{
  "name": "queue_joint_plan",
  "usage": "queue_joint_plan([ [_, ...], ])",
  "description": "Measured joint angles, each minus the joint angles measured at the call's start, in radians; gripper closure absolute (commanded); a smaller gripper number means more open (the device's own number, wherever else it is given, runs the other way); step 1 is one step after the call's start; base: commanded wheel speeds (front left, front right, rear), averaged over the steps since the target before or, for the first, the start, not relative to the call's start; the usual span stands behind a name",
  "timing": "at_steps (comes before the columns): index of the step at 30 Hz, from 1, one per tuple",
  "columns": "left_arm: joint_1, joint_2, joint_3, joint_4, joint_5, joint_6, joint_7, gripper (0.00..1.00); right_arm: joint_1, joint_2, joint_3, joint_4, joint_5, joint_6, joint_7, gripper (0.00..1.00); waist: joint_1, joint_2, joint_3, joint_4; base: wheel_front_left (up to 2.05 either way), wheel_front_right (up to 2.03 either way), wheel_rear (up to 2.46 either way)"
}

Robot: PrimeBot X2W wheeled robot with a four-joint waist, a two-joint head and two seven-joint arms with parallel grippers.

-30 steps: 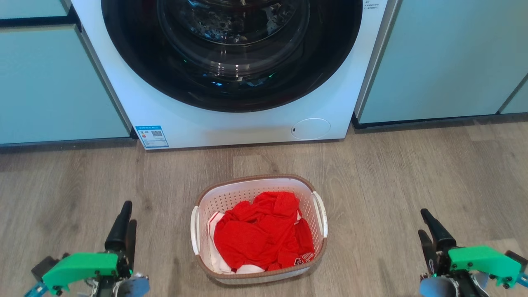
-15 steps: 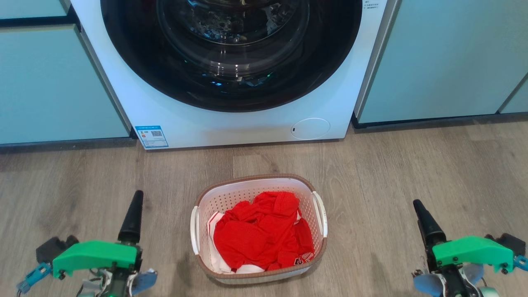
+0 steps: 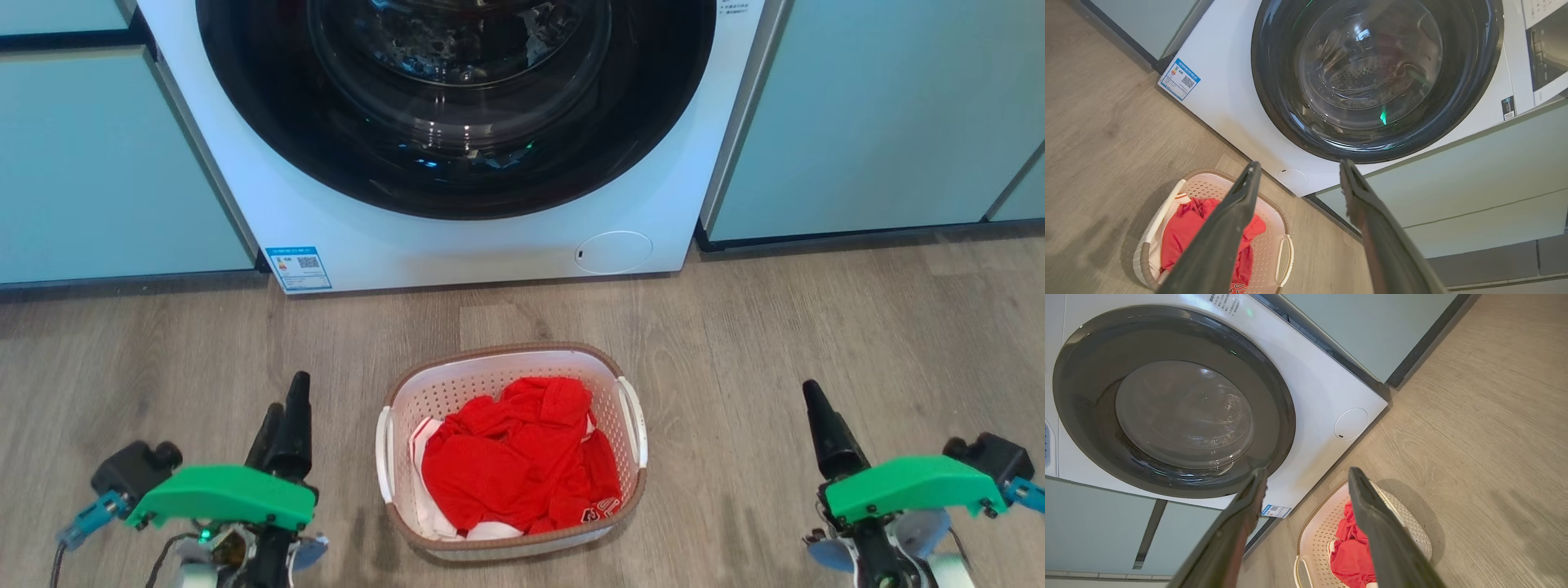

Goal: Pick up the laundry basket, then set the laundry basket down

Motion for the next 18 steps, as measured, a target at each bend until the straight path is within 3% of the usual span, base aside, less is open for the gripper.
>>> queue_joint_plan([
  [18,0.003,0.06,-0.098,-0.038,0.24,0.097,-0.051,0.0,-0.004,-0.001,0.043,-0.035,-0.252,0.0,-0.048,0.0,0.0,0.0,0.008,0.001,0.0,0.0,0.0],
])
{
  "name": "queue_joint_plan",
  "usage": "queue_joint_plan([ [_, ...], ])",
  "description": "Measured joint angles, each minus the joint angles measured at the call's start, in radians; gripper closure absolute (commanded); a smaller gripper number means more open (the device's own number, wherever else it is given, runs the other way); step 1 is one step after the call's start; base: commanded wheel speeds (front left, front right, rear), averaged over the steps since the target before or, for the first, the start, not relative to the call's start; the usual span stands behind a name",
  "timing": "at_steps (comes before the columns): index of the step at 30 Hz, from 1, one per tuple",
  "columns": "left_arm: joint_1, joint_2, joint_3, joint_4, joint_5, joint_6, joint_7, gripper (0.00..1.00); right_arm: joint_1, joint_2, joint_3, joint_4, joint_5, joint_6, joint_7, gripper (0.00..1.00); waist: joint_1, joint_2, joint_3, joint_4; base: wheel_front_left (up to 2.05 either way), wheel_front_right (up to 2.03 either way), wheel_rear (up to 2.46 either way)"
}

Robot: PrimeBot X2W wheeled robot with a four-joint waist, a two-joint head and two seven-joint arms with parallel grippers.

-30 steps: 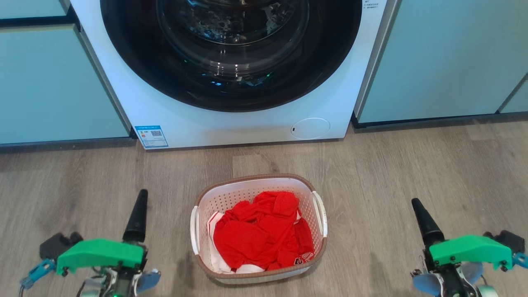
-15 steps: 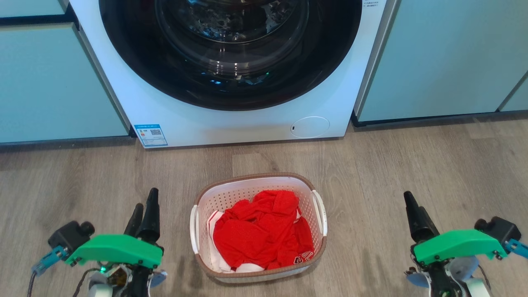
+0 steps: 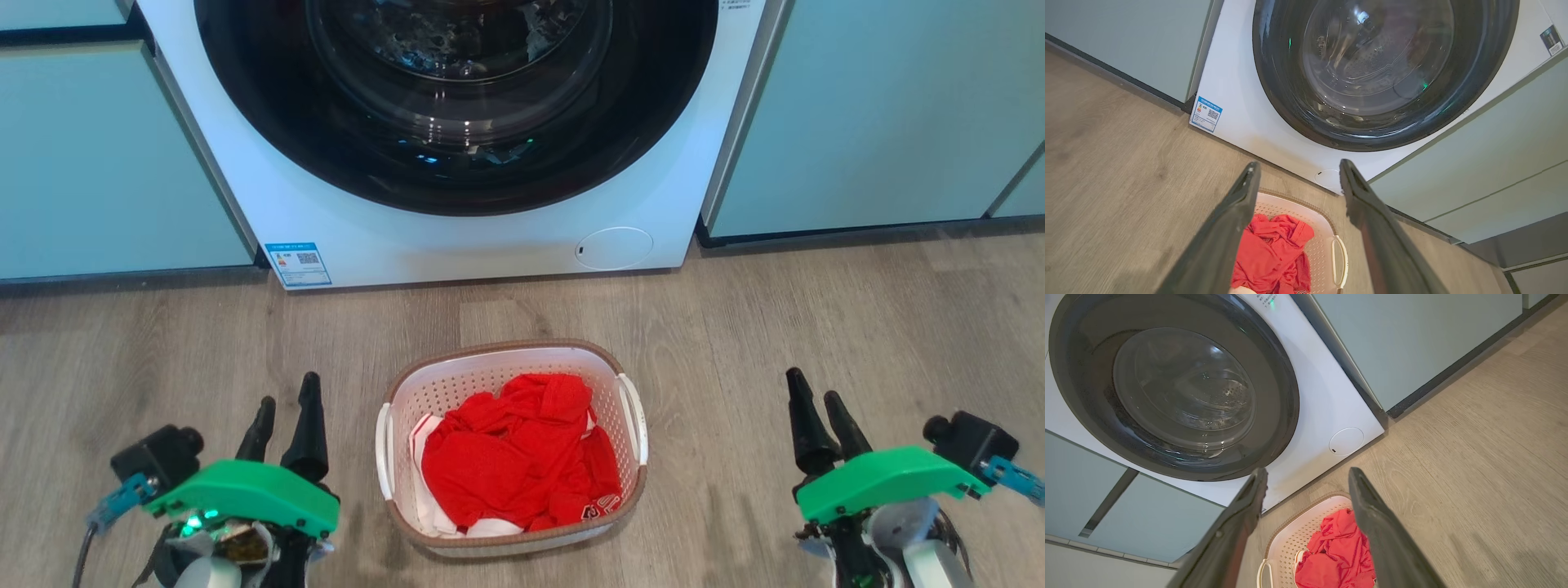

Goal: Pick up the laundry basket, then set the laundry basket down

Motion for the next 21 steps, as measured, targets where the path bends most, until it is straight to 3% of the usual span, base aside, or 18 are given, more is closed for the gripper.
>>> queue_joint_plan([
  [21,0.021,0.038,-0.094,-0.049,0.242,0.087,-0.06,0.0,-0.015,-0.003,0.051,-0.034,-0.259,0.0,-0.062,0.0,0.0,0.0,0.006,0.0,0.0,0.0,0.0],
])
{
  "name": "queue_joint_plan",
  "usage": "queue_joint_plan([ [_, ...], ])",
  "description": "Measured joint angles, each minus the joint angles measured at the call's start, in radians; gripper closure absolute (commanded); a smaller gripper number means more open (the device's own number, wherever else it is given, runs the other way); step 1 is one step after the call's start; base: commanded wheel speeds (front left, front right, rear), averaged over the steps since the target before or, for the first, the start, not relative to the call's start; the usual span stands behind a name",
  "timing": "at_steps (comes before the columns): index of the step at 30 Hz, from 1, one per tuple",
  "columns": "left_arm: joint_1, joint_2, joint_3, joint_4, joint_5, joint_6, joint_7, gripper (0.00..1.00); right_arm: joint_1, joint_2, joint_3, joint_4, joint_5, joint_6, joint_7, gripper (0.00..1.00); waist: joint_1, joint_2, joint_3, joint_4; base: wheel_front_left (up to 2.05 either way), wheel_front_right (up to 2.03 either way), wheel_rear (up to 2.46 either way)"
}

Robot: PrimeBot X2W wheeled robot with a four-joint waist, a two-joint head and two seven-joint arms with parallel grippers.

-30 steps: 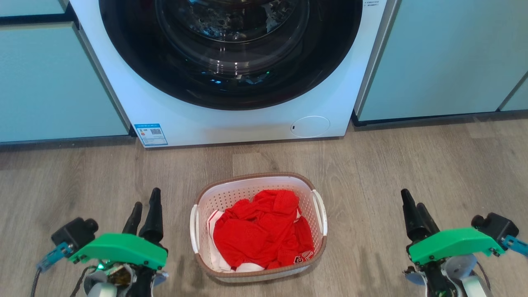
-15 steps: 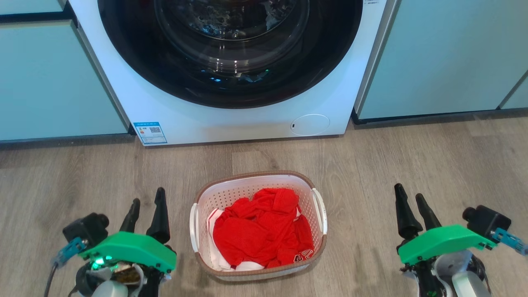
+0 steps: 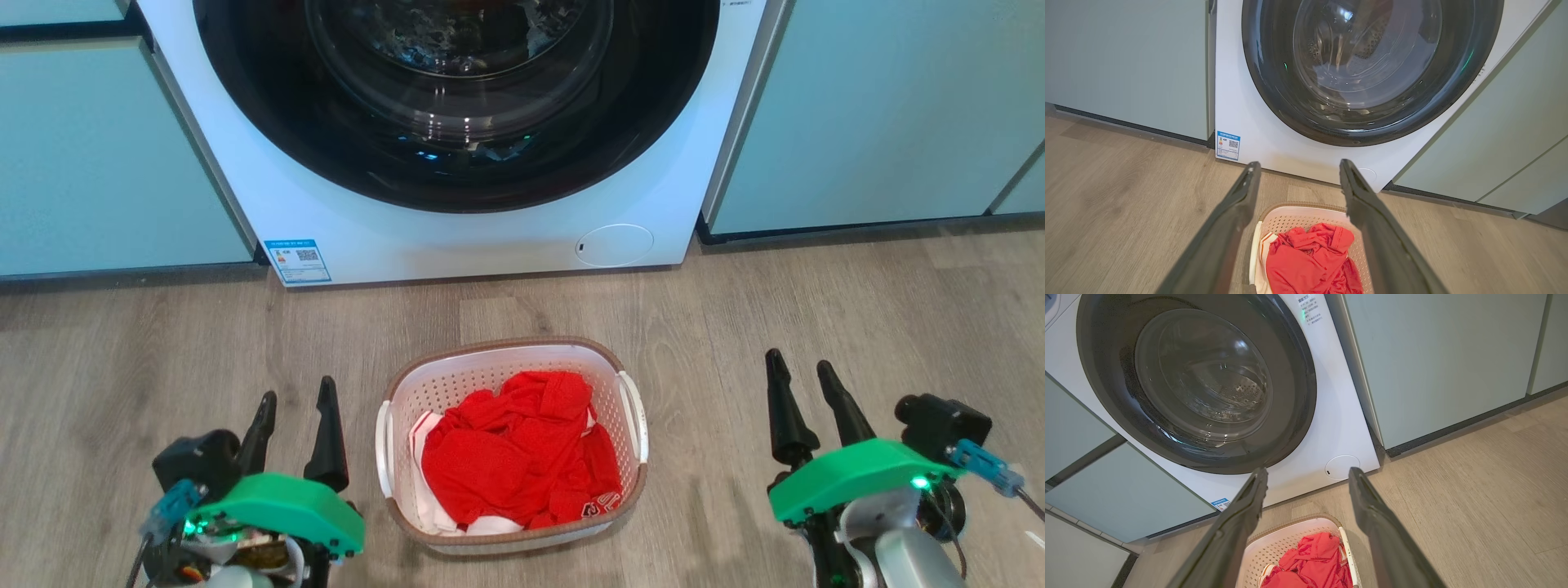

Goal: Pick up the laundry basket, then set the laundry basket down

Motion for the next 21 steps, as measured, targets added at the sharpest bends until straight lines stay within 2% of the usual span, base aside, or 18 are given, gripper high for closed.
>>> queue_joint_plan([
  [12,0.017,0.0,-0.01,-0.032,0.099,0.003,-0.03,0.0,0.0,-0.002,0.036,-0.021,-0.126,0.0,-0.035,0.0,0.0,0.0,0.0,0.0,0.0,0.0,0.0],
  [21,0.038,-0.013,0.008,-0.037,0.207,-0.019,-0.058,0.0,0.0,-0.004,0.059,-0.045,-0.236,0.0,-0.06,0.0,0.0,0.0,0.002,0.0,0.0,0.0,0.0],
])
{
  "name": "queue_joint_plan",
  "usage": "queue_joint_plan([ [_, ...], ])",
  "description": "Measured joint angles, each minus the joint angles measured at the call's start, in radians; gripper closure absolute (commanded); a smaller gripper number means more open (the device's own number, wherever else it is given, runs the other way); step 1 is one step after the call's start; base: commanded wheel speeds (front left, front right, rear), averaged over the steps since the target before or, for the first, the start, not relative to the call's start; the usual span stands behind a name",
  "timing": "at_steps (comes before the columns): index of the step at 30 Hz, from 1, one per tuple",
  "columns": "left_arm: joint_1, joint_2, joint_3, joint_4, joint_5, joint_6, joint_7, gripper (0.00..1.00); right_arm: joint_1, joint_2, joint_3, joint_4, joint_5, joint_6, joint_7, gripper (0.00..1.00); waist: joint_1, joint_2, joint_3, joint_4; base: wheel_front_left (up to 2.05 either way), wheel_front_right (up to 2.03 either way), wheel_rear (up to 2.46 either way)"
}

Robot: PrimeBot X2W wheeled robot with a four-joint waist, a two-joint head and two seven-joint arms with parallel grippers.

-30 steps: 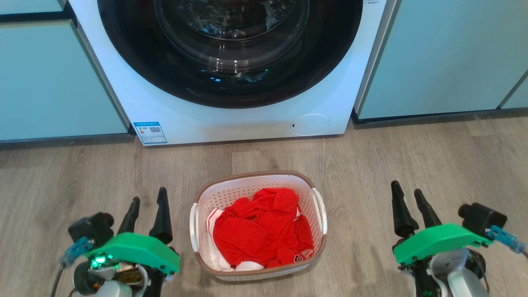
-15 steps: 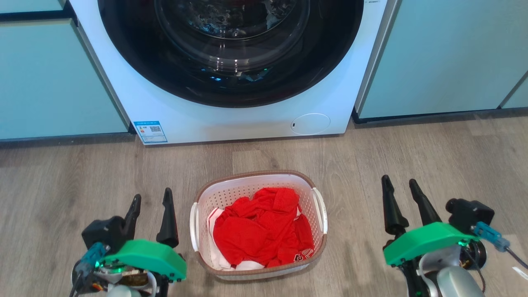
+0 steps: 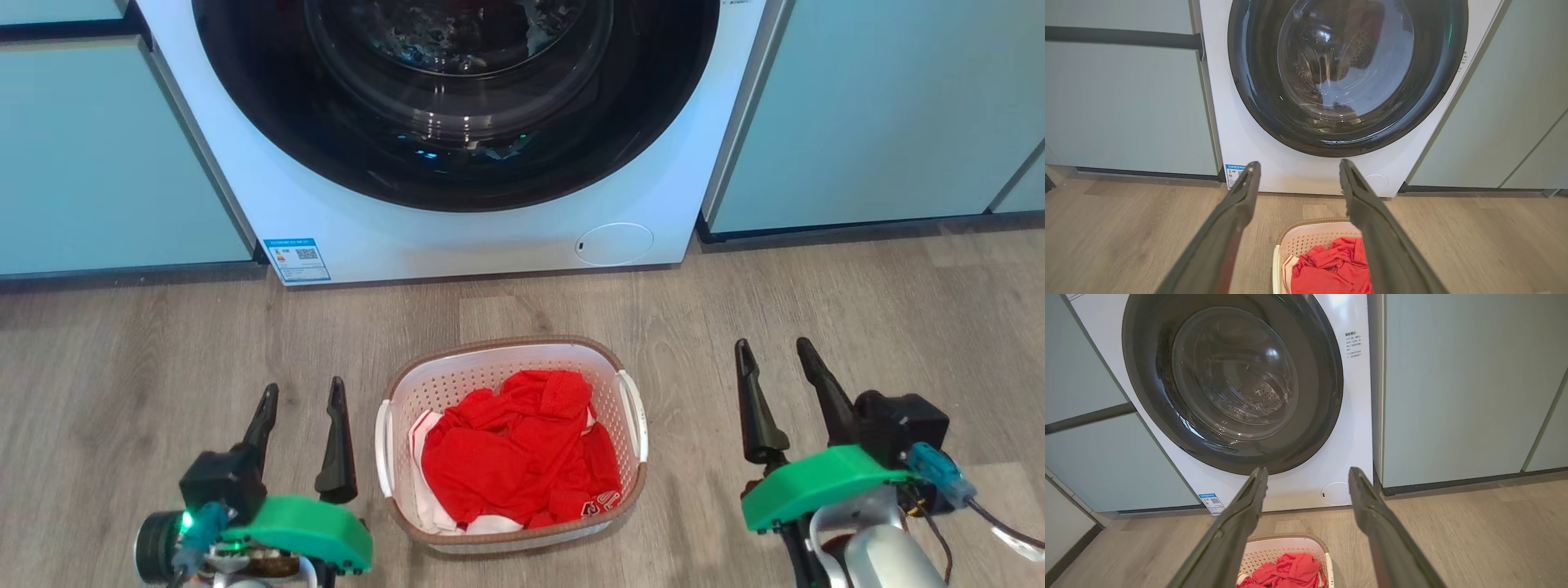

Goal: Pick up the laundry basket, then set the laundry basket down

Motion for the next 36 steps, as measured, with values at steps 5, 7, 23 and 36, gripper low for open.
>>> queue_joint_plan([
  [5,0.004,-0.012,0.007,-0.002,0.059,-0.01,-0.016,0.0,0.0,-0.001,0.011,-0.009,-0.061,0.0,-0.015,0.0,0.0,0.0,0.003,-0.001,0.0,0.0,0.0],
  [7,0.008,-0.018,0.012,-0.002,0.082,-0.018,-0.021,0.0,0.0,-0.001,0.016,-0.013,-0.084,0.0,-0.021,0.0,0.0,0.0,0.005,-0.001,0.0,0.0,0.0],
  [23,0.025,-0.047,0.041,-0.002,0.231,-0.053,-0.054,0.0,0.0,-0.002,0.044,-0.029,-0.224,0.0,-0.053,0.0,0.0,0.0,0.013,-0.003,0.0,0.0,0.0],
  [36,0.025,-0.058,0.065,0.004,0.24,-0.071,-0.054,0.0,-0.001,-0.002,0.043,-0.028,-0.224,0.0,-0.053,0.0,0.0,0.0,0.016,-0.003,0.0,0.0,0.0],
])
